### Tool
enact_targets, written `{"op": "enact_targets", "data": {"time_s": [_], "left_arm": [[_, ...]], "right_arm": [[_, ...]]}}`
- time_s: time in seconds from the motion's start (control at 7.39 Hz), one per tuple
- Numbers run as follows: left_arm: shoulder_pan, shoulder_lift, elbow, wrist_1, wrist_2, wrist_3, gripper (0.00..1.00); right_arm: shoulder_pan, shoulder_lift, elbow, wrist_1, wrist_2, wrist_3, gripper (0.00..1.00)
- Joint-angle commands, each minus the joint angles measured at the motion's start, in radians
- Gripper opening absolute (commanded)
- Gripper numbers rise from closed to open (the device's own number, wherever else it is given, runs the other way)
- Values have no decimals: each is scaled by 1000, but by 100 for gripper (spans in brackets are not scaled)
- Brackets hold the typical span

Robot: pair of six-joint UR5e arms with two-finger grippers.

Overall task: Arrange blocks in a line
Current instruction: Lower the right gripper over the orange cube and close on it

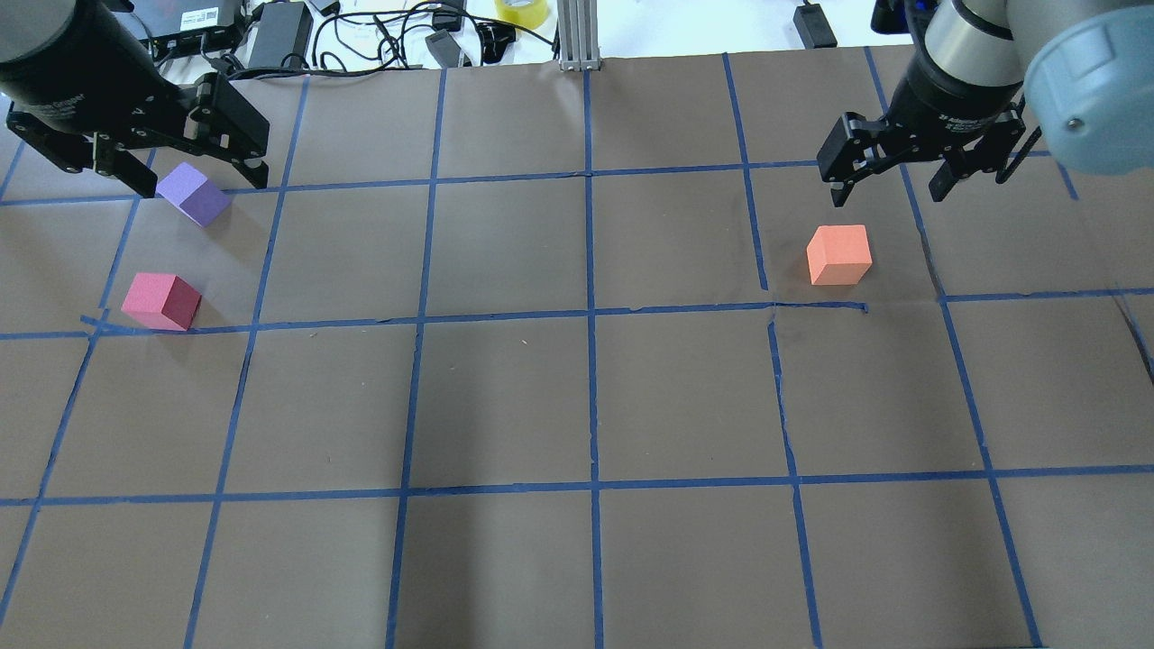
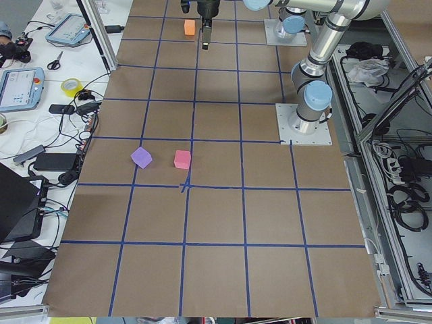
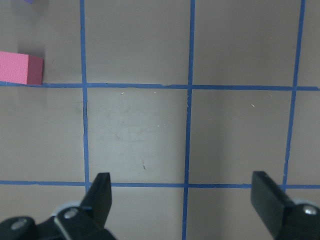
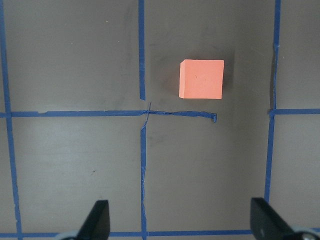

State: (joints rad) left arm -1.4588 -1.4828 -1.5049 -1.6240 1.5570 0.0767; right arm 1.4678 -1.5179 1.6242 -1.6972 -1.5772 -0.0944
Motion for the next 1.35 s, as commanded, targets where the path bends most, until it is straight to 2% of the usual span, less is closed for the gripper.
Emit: {"op": "enact_targets", "data": {"time_s": [0.0,0.54,1.22], "left_arm": [[0,-1,2,1,-2,0,100],[-2,-2,0,1,-2,0,100],[-2,12,-17,1,6,2,100]], "right_arm": [[-24,83,2,-82,0,-36,100],[-46,281,2,-316,8,-100,100],[-76,387,42,-357,8,-99,100]]}}
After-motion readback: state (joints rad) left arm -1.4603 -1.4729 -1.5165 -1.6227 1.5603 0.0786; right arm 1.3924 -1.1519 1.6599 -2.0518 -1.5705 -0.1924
